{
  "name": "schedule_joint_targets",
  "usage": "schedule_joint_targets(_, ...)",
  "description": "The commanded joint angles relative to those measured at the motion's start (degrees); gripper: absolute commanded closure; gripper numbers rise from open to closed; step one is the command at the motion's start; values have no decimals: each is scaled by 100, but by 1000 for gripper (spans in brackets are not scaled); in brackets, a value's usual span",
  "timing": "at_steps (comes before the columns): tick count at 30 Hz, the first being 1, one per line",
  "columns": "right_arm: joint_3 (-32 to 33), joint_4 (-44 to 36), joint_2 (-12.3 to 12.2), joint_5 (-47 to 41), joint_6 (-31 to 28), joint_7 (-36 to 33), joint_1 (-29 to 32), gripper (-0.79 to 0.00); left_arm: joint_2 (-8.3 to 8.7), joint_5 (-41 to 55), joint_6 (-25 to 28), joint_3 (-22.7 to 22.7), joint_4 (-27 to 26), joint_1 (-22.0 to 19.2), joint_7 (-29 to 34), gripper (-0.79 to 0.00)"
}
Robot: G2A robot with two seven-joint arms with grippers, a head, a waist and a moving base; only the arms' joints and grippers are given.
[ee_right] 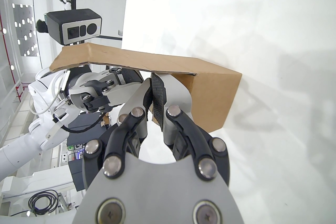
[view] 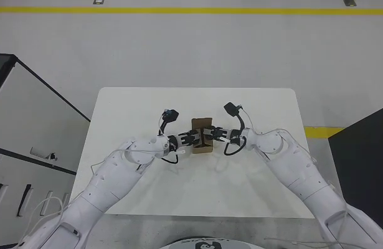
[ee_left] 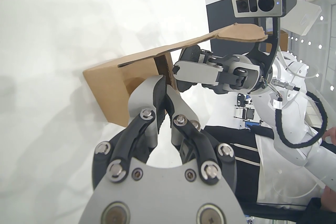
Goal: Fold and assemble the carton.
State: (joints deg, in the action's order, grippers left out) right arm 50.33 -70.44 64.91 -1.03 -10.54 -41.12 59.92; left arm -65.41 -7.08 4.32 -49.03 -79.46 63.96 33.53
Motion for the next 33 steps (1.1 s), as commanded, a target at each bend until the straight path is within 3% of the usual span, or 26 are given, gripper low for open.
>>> schedule_joint_targets(1, 23, -25, 0, 10, 13, 0, 16, 0, -10, -24, -5, 1, 10, -5, 6, 0)
schedule_joint_targets(33, 108, -37, 86, 235, 127, -34, 64, 0, -87, -190, 16, -161, 1, 111, 96, 0)
